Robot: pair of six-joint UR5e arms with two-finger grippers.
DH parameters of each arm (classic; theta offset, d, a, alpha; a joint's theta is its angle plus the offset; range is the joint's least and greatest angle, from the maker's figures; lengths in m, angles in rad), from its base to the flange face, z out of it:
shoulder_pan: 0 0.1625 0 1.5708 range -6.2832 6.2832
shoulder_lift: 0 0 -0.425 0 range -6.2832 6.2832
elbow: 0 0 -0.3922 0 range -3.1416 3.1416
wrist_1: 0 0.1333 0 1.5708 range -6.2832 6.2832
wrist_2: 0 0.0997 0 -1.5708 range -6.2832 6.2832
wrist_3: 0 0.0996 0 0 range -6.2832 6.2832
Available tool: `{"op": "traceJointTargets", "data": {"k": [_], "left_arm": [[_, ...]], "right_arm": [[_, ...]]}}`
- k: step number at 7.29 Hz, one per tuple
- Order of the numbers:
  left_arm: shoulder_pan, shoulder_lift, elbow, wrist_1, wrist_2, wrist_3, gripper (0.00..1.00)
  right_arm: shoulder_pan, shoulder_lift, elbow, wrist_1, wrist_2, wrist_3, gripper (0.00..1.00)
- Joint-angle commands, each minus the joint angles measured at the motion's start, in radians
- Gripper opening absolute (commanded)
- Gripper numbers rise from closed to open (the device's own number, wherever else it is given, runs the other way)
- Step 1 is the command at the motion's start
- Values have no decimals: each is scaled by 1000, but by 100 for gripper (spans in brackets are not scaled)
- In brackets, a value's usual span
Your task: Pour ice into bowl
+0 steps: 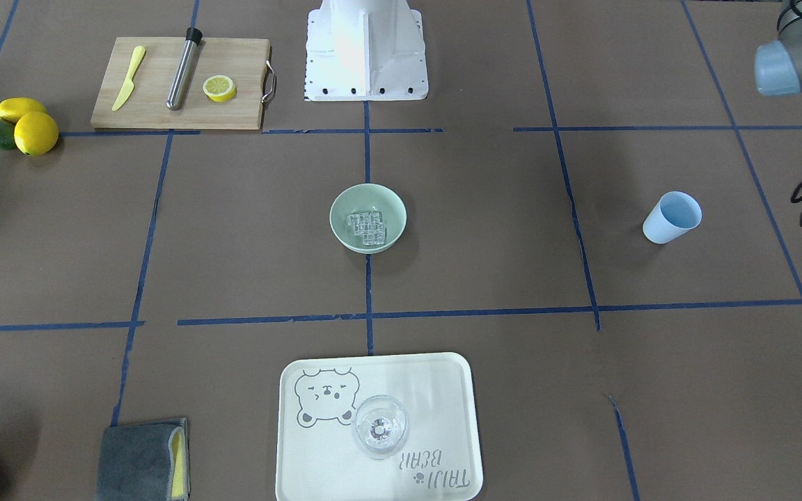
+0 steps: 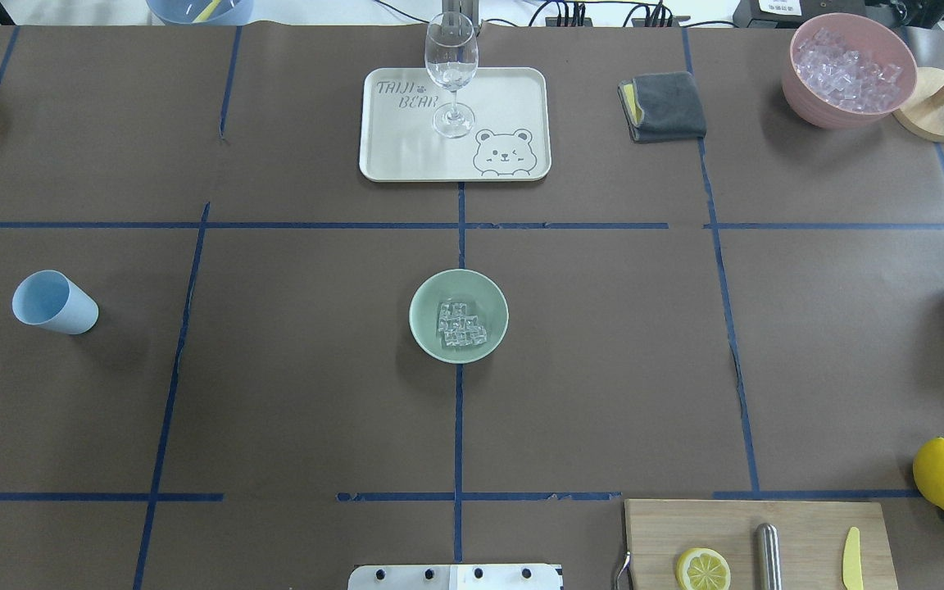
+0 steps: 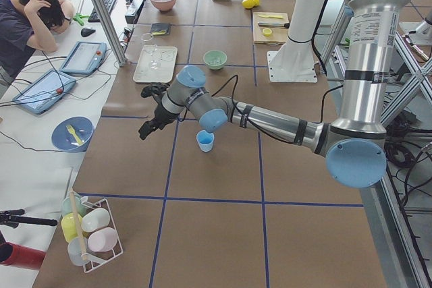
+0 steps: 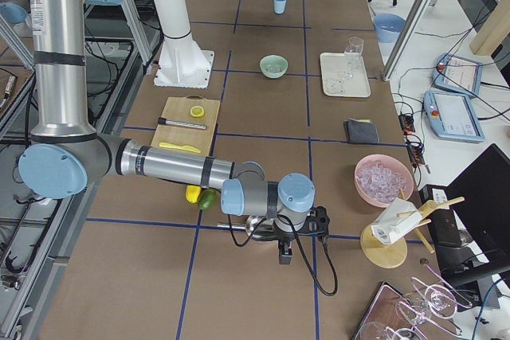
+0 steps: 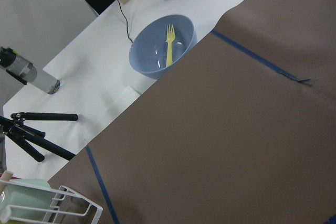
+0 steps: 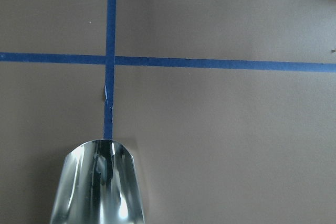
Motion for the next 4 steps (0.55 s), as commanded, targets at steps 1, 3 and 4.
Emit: {"op": "traceJointTargets", "data": {"k": [1,3,4], "left_arm": [[-79,-43,21,364,-92,16,100],[-276,56,65,411,-252,16,100],[-303,98,78,411,-408,16,100]], "right_arm": [[0,2,2,0,1,0,100],[0,4,9,0,1,3,100],[-1,23,15,2,4,3,100]]}}
